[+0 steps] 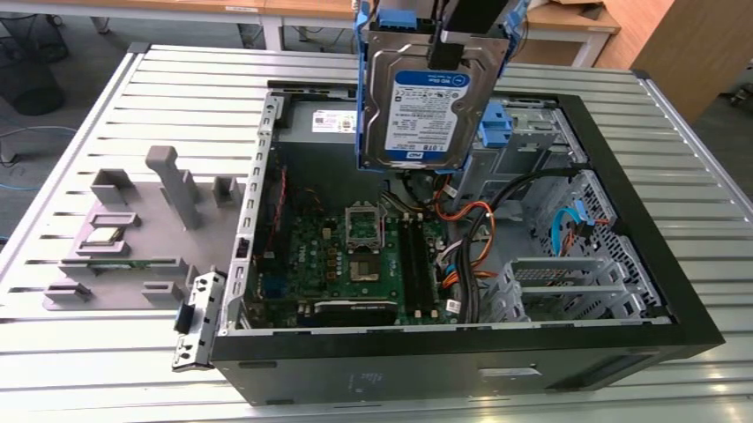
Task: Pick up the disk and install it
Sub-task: 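Pick up the disk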
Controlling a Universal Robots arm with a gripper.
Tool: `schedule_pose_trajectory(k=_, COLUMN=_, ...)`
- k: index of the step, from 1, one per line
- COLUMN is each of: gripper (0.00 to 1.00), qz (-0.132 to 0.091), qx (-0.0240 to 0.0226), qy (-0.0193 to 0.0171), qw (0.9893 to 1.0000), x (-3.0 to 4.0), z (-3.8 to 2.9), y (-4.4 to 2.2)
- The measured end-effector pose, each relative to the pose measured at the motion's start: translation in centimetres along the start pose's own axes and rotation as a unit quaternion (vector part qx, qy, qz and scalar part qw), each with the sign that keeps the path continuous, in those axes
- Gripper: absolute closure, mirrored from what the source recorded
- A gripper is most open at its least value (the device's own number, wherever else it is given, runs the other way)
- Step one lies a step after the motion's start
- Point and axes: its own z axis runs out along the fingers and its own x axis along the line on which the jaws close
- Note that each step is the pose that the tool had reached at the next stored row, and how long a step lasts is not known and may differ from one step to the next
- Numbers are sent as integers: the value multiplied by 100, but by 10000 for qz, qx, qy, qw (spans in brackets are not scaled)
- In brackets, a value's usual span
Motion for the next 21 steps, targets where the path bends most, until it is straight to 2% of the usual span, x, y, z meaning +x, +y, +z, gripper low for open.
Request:
schedule_pose_trajectory(k=12, gripper=65, qz=-1, qx=0, qy=0, qw=10000, x=33, z=-2, y=-2)
schedule_pose_trajectory(k=21, gripper=65, qz=0, qx=0, qy=0, qw=10000, x=136, z=-10, y=-4)
